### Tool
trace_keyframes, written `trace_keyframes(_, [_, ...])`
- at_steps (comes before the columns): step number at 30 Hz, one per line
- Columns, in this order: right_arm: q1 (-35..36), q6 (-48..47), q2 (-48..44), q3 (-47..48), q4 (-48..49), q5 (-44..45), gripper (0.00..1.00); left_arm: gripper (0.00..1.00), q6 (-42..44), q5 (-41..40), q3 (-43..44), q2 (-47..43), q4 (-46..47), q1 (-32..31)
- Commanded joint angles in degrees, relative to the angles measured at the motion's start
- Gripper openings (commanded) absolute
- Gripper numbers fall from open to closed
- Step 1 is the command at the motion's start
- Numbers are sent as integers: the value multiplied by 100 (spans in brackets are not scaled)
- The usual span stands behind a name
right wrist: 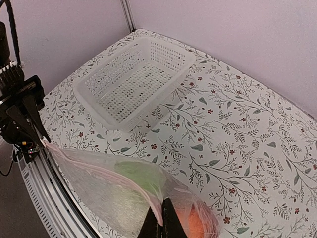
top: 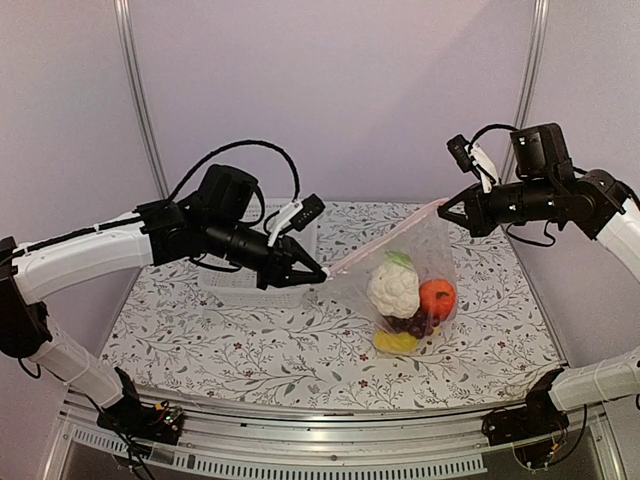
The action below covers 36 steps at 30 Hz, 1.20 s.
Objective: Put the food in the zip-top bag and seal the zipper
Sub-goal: Zip the zipper of the food storage bag, then place the zipper food storage bag at the center of the board.
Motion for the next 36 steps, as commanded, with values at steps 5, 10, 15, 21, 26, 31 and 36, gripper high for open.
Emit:
trace_keyframes(5, [-170, 86, -310, -128, 447, 408, 0, 0, 93, -314, -68, -192, -441, 155])
trace_keyframes(10, [-197, 266, -377, -232, 450, 426, 0, 0, 184, -859, 73, -232, -357, 169])
trace_keyframes(15, [-274, 262, -345, -220, 446, 644, 0, 0, 364, -1195, 289, 18, -417, 252])
trace_keyframes(21, [-393, 183, -155, -233, 928, 923, 0, 0, 528, -1869, 967, 618, 265, 265])
trace_keyframes(26, [-444, -511, 285, -17, 1946, 1368, 0, 0, 1265, -2289, 2014, 1499, 900, 351])
trace_keyframes(31, [-454, -1083, 588, 150, 2417, 1571, 0, 0, 2357, -2607, 2725, 2017, 762, 355])
trace_keyframes(36, [-454, -1189, -34, -959, 2329, 1354, 0, 0, 2922, -2598, 1979, 1710, 572, 176])
